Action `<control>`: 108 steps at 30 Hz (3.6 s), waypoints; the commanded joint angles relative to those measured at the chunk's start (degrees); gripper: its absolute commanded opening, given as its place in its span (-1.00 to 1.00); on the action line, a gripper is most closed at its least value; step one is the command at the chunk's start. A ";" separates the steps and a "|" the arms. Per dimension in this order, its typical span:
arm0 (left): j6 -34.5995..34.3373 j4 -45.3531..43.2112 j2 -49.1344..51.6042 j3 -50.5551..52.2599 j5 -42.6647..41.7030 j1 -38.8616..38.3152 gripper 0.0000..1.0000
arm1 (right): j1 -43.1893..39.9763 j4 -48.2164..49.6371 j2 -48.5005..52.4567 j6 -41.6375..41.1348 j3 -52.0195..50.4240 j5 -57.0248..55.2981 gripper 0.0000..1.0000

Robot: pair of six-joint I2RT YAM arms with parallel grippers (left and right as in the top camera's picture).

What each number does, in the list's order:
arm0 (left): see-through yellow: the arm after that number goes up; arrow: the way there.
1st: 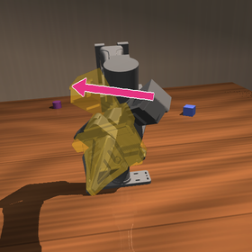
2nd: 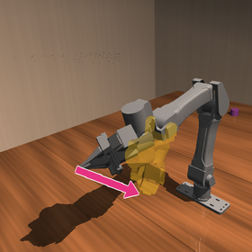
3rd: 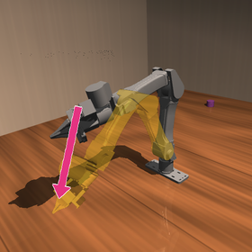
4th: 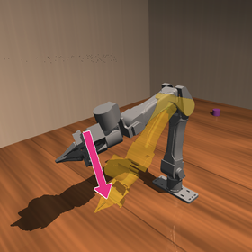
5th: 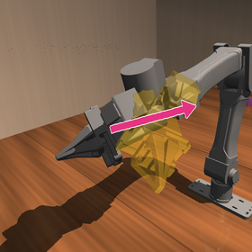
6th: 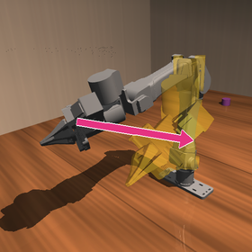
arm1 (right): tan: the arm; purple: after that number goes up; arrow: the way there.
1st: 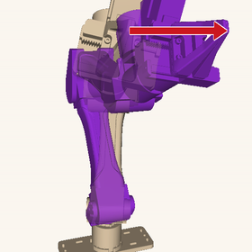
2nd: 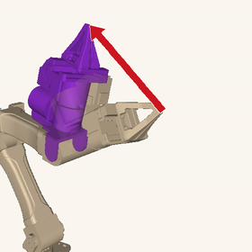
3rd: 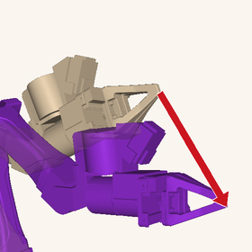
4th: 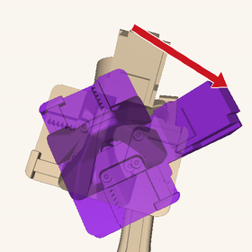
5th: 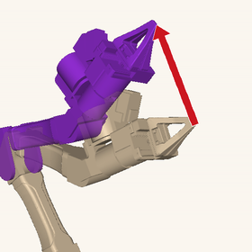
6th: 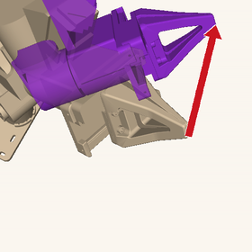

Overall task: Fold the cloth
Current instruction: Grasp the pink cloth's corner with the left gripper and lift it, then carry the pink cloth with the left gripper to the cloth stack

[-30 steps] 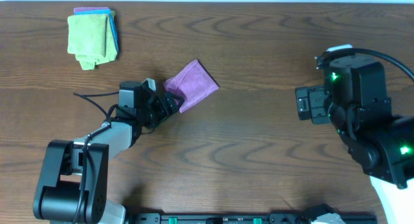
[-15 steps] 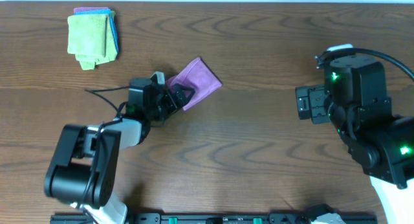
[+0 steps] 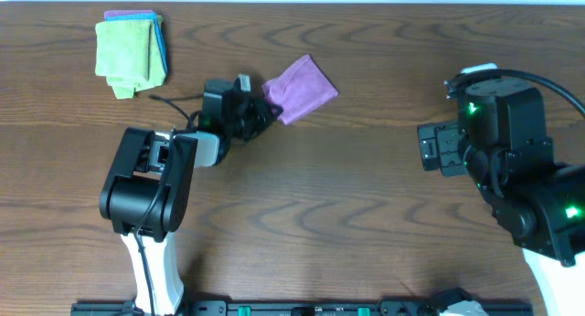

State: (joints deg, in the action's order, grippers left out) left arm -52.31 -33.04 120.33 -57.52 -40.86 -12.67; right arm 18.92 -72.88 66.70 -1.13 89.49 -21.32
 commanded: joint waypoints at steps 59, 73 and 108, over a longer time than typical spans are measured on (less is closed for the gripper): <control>23.65 54.60 -0.35 -21.11 7.02 -1.81 0.15 | -0.52 2.01 -0.31 0.98 -0.04 -0.72 0.98; 21.16 46.49 1.14 -20.85 15.58 -6.64 0.06 | -0.52 1.99 -0.31 1.01 -0.04 -0.74 0.98; 16.13 42.40 -10.84 -37.64 15.76 9.53 -0.89 | -0.52 3.17 -0.31 2.71 -0.04 1.11 0.98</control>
State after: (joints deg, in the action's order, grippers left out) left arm -35.24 9.39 111.37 -94.35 -26.33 -6.00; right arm 18.92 -69.78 66.67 0.71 89.49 -20.60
